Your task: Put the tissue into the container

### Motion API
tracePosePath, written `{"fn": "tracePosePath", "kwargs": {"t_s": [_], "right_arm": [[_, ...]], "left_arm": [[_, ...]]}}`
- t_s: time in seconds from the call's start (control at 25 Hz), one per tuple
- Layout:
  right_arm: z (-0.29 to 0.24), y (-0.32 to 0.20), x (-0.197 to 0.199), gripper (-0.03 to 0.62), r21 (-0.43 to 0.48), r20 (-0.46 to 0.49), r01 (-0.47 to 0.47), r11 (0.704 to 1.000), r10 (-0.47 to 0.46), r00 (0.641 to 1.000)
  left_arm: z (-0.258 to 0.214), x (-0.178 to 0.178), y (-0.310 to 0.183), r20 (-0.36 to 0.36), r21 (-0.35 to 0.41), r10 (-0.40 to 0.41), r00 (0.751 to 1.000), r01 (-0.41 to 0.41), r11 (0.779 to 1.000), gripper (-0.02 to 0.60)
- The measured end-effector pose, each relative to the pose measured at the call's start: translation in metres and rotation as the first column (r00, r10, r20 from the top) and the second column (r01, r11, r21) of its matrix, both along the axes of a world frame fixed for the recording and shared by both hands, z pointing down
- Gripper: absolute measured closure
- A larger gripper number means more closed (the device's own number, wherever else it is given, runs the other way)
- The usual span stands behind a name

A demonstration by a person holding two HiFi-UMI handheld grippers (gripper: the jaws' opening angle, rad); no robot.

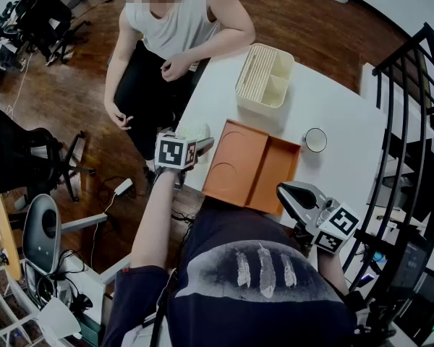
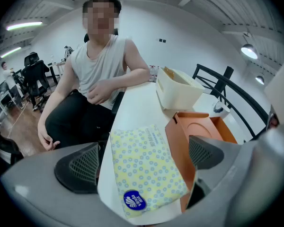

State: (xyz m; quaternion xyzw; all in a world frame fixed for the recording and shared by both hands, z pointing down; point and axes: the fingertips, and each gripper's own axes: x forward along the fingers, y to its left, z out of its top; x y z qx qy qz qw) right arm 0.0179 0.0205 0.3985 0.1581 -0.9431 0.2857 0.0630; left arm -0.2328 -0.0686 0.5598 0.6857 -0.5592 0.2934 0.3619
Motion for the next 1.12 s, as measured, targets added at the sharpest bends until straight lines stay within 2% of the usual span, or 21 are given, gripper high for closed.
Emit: {"fn": "tracePosePath", "kwargs": {"t_s": [0.16,0.28,0.44,0.6,0.76,0.96,1.12], "right_arm": [[0.008,-0.003,0.004,0.591,0.018,-0.045,-0.008,1.0,0.009,0.999],[0.013,-0.001,0.006,0.592,0.036,-0.084,0.003,0.999,0.0,0.996],[0.015,-0.004,0.01,0.591,0.027,-0.08,-0.003,1.0,0.005,0.997],[0.014,-0.008,0.013,0.591,0.026,-0.078,-0.011,1.0,0.013,0.997],[0.017,-0.005,0.008,0.591,0.037,-0.098,0.001,0.999,0.003,0.995],[0.021,-0.007,0.012,0.591,0.029,-0.11,-0.006,1.0,0.009,0.994],[0.024,-0.011,0.013,0.592,0.035,-0.113,-0.022,0.999,0.026,0.993]], "left_arm": [[0.021,-0.006,-0.001,0.027,-0.077,0.019,0.999,-0.016,0.997,-0.011],[0.027,-0.008,-0.002,0.026,-0.089,0.004,1.0,-0.002,0.996,-0.009],[0.037,-0.013,0.0,0.033,-0.114,-0.022,0.999,0.025,0.993,0.005],[0.042,-0.012,-0.001,-0.018,-0.135,-0.051,0.999,0.048,0.99,0.023],[0.045,-0.009,0.004,-0.071,-0.153,-0.063,0.995,0.052,0.987,0.094],[0.044,-0.005,0.003,-0.083,-0.179,-0.043,0.996,0.028,0.983,0.119],[0.029,-0.008,0.002,-0.095,-0.13,-0.043,0.995,0.031,0.991,0.13]]}}
